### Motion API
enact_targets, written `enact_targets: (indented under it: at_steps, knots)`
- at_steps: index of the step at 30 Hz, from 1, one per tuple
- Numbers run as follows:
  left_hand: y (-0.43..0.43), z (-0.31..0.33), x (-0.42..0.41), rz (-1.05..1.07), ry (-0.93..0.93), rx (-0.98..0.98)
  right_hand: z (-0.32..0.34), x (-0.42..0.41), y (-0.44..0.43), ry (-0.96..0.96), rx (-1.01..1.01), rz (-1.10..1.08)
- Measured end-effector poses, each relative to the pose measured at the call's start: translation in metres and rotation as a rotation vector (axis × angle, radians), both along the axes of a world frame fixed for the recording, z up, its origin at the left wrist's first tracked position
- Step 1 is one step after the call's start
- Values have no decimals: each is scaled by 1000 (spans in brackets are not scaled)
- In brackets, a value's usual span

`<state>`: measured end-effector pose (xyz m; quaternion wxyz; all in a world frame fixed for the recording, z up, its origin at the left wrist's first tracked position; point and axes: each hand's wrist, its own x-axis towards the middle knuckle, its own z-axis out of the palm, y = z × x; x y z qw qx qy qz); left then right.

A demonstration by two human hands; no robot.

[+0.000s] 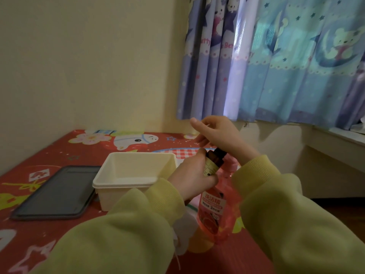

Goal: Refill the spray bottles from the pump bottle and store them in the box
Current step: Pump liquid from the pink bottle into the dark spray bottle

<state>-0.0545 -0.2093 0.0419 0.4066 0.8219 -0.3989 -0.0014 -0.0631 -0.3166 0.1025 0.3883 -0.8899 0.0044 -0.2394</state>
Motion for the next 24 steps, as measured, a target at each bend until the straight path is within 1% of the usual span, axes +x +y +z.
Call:
enact_targets:
  at_steps: [3,6,12,16,18,24]
  knots:
    - [-1,-4,1,10,10,0,-6,4,-1,-39,-39,-44]
    - [-3,-10,2,28,9,11,-13,7,-4,-40,-32,-63]
    - [-3,-8,3,30,-13,35,-6,2,-1,24,1,-1]
    - [0,0,4,12,-65,31,6,-2,0,66,44,44]
    - [-1,1,3,6,-63,27,8,-2,-2,58,83,64]
    - [-5,-10,2,27,-23,21,-6,2,-6,7,78,35]
